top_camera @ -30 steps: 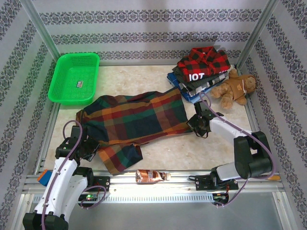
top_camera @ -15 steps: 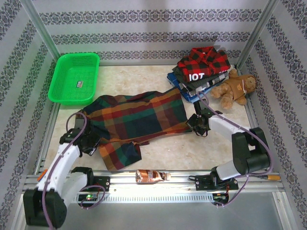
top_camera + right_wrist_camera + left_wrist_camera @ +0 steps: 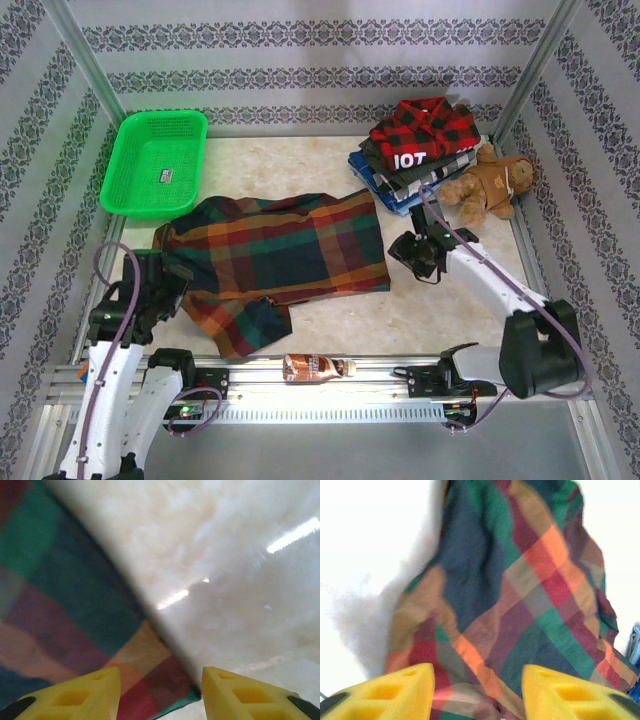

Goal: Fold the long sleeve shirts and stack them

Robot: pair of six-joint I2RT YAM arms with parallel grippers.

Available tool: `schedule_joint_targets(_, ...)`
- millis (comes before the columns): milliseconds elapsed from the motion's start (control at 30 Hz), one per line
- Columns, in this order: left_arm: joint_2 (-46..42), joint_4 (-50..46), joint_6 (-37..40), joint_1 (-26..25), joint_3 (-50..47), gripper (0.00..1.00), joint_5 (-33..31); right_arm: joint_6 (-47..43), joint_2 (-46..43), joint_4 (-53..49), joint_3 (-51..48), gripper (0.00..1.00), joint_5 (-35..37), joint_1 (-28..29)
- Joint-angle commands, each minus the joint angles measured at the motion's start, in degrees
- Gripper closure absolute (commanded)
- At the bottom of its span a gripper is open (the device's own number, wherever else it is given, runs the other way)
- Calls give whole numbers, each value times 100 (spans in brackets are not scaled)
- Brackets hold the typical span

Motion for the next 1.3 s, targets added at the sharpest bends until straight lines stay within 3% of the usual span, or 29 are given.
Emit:
schedule_joint_targets(0, 745, -483, 528, -73, 700, 36, -404, -570, -117, -198, 512, 53, 269, 183)
schedule_joint_targets(100, 1745, 600, 1255, -131, 925, 31, 105, -1040, 563, 123, 1124, 58, -285, 307)
schedule_joint_targets(200, 3379, 1288, 1858, -361, 1294, 36, 908, -1298, 1754, 56, 1971, 71, -1059, 416)
schedule_joint_targets(267, 4305, 1349, 2256, -689, 1661, 45, 720, -1267, 2369, 215, 2219, 77, -1157, 526)
schedule_joint_targets(333, 5010, 1551, 2414, -797, 1847, 47, 767, -1121, 2906, 381, 2337, 78, -1204, 587)
schedule_joint_targets(500, 6433, 1996, 2704, -842, 2312, 47, 784, -717, 3920, 493, 2657, 80, -673, 596)
schedule_joint_targets(700, 7886, 2272, 3064, -935, 3154, 46, 1113, -77, 4497, 538, 2902, 78, -68, 365)
schedule_joint_targets(900, 8742, 2891, 3257, -936, 3937, 41, 1668, 127, 4787, 519, 3365, 72, 345, 194)
schedule_joint_targets(1000, 8880, 3091, 3266, -930, 4335, 32, 1841, 139, 4881, 673, 3517, 67, 239, 85)
schedule_joint_targets(1067, 8668, 3143, 3216, -922, 4472, 26, 1850, 21, 4837, 737, 3577, 61, 82, 32)
schedule_joint_targets(1133, 8191, 3194, 3107, -906, 4394, 12, 1783, -266, 4636, 740, 3543, 56, -52, -2)
schedule_joint_targets(1200, 7602, 3008, 3012, -863, 4284, 5, 1702, -553, 4303, 705, 3407, 49, -204, -17)
schedule_joint_targets(1267, 6961, 2663, 2864, -825, 4086, 4, 1645, -844, 3872, 613, 3239, 43, -432, -27)
